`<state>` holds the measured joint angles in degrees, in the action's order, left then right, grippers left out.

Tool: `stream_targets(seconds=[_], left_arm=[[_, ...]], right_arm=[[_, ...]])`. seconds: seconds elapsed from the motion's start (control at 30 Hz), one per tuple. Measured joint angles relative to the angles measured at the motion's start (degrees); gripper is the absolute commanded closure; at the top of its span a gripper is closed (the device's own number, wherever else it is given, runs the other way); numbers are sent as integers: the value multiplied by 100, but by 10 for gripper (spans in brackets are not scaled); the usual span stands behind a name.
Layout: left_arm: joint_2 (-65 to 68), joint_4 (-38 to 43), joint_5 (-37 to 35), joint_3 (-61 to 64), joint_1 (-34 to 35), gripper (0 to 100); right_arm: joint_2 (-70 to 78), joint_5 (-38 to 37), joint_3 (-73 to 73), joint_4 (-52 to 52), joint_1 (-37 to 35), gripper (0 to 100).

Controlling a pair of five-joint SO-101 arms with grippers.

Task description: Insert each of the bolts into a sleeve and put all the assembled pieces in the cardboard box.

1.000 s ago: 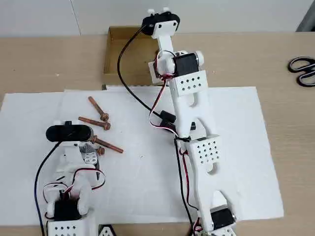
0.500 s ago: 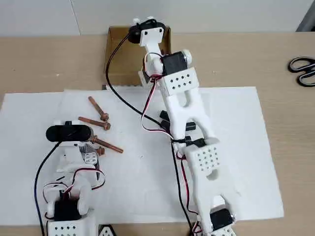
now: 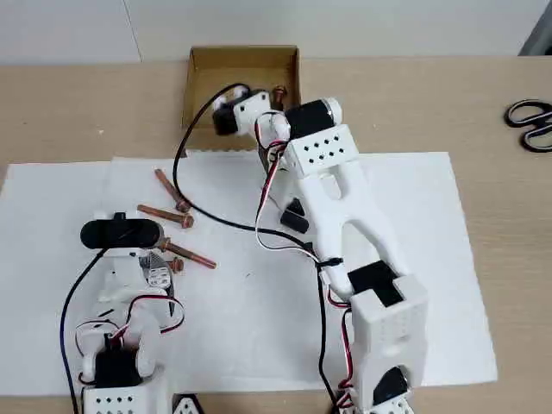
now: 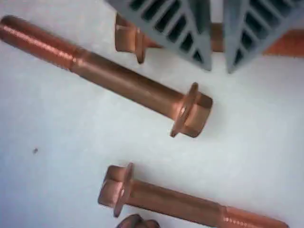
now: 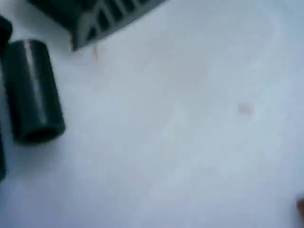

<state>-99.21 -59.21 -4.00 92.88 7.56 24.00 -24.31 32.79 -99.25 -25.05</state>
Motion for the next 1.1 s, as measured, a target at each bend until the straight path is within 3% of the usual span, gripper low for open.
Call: stream_targets(seconds=[0.13,0.43,1.1], left_arm=[[0,0,0,0,0,994],[0,0,0,0,0,994],[0,0,0,0,0,994]], right_arm=[[-9,-730,-334,0,132,854],[-9,-1486,-1020,97,158,854],[316,-1785,-1196,730,62,855]])
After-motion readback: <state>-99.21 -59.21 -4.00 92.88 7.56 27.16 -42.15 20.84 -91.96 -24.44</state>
